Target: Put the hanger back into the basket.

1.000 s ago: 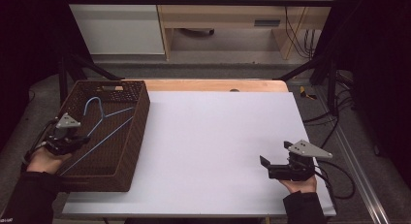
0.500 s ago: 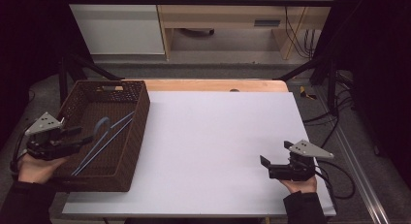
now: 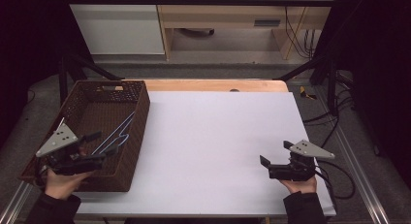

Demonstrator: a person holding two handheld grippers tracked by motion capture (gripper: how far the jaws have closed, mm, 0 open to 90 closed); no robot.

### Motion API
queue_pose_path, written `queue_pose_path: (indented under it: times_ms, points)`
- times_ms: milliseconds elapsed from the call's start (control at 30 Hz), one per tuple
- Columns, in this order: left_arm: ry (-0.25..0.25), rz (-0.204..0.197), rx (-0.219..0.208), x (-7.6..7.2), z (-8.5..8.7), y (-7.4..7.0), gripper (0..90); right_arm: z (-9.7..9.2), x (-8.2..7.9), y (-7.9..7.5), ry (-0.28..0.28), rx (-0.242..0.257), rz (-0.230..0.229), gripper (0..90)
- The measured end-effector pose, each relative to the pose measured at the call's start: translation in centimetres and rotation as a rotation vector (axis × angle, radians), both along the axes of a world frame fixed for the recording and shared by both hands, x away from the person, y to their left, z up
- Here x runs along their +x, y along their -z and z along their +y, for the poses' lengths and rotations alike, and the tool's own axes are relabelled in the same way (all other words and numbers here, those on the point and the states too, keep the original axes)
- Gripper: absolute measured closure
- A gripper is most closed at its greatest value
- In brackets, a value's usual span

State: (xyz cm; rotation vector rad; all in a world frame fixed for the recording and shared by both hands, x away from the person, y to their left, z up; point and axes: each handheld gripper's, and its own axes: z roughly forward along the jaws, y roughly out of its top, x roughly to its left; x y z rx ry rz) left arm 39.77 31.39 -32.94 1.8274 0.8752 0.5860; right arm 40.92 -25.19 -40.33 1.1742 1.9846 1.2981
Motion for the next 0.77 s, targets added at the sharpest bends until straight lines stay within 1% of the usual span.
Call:
queue_pose_path:
  times_ms: [33, 100, 133, 200, 233, 300, 400, 533, 567, 667, 700, 767]
  points:
    - [0.008, -0.007, 0.000, -0.1, -0.5, 0.1, 20.6, 0.0, 0.0, 0.0, 0.000, 0.001, 0.000, 1.2]
    - [0.025, -0.012, -0.015, -0.3, -1.4, 0.5, 17.5, 0.0, -0.1, -0.1, -0.001, 0.008, -0.001, 1.2]
    - [0.030, -0.012, -0.023, -0.4, -1.9, 0.6, 17.5, 0.0, -0.1, -0.1, -0.001, 0.008, -0.001, 1.2]
    - [0.041, -0.023, -0.029, -0.5, -2.7, 1.0, 16.2, -0.1, -0.1, -0.1, -0.010, 0.016, -0.002, 1.2]
    - [0.045, -0.026, -0.025, -0.5, -3.2, 1.3, 15.8, -0.1, -0.1, -0.1, -0.011, 0.014, -0.006, 1.2]
    - [0.051, -0.025, -0.028, -0.5, -3.7, 1.7, 13.4, 0.0, -0.1, -0.1, -0.016, 0.022, -0.004, 1.2]
    - [0.054, -0.027, -0.041, -0.4, -4.2, 2.4, 12.3, 0.0, -0.2, -0.1, -0.028, 0.024, -0.007, 1.2]
    - [0.049, -0.011, -0.028, -0.4, -4.4, 3.2, 11.5, -0.1, -0.3, -0.2, -0.036, 0.034, -0.016, 1.1]
    - [0.045, -0.001, -0.026, -0.4, -4.4, 3.5, 11.5, -0.2, -0.4, -0.2, -0.040, 0.037, -0.023, 1.1]
    - [0.046, 0.010, -0.027, -0.3, -4.4, 3.8, 11.5, -0.2, -0.5, -0.3, -0.040, 0.042, -0.027, 1.0]
    - [0.044, 0.014, -0.018, -0.2, -4.4, 4.2, 11.7, -0.2, -0.5, -0.3, -0.043, 0.043, -0.030, 1.0]
    - [0.043, 0.018, -0.013, -0.1, -4.4, 4.3, 11.6, -0.3, -0.5, -0.3, -0.042, 0.044, -0.029, 0.9]
